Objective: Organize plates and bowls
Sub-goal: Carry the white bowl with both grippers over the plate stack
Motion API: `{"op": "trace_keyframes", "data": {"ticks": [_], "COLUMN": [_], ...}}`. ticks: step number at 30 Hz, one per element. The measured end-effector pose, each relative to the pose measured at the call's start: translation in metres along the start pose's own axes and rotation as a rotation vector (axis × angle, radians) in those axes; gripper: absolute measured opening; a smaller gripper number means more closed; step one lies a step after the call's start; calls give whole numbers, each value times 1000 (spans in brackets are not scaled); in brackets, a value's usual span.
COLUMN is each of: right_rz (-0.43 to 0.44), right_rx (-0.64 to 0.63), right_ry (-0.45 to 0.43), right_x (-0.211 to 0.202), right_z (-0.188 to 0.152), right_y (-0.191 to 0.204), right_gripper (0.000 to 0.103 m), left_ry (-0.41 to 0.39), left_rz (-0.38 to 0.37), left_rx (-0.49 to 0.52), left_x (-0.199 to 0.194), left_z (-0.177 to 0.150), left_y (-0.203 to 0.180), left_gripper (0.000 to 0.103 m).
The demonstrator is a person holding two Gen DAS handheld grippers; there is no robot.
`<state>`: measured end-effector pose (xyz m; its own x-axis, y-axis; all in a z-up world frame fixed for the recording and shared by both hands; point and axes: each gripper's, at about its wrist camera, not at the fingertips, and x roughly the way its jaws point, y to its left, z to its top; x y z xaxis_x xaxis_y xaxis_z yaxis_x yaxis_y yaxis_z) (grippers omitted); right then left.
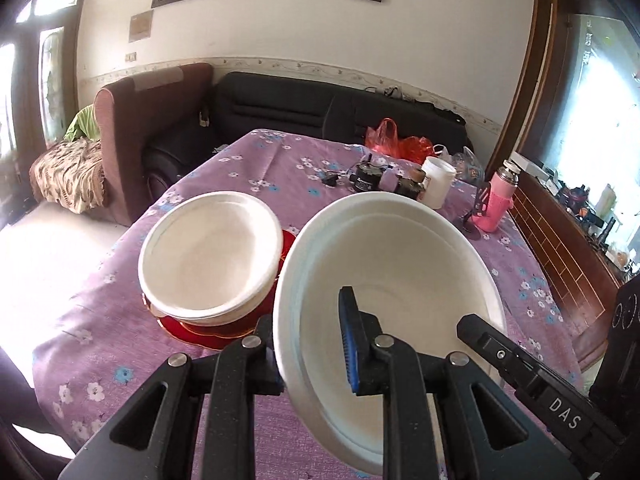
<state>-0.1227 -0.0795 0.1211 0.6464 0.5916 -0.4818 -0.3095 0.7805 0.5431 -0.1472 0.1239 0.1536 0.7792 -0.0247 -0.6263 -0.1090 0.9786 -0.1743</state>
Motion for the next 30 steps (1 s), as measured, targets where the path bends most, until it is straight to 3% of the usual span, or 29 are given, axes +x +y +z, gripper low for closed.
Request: {"op": "trace_keyframes", "data": {"ticks": [5, 30], "right_rz": [-13, 42], "right_rx": [-2, 50], "right_ry": [-8, 24], "right_x": [5, 26], "right_z": [-5, -12], "right_y": [3, -10], "right_gripper": [14, 15], "left_ry": [-4, 4], "left_rz": [41, 26], "left_rx": [0, -44], "left_x": [2, 2], "left_z": [-3, -2], "left_y": [-1, 14], "left_gripper": [19, 19]}}
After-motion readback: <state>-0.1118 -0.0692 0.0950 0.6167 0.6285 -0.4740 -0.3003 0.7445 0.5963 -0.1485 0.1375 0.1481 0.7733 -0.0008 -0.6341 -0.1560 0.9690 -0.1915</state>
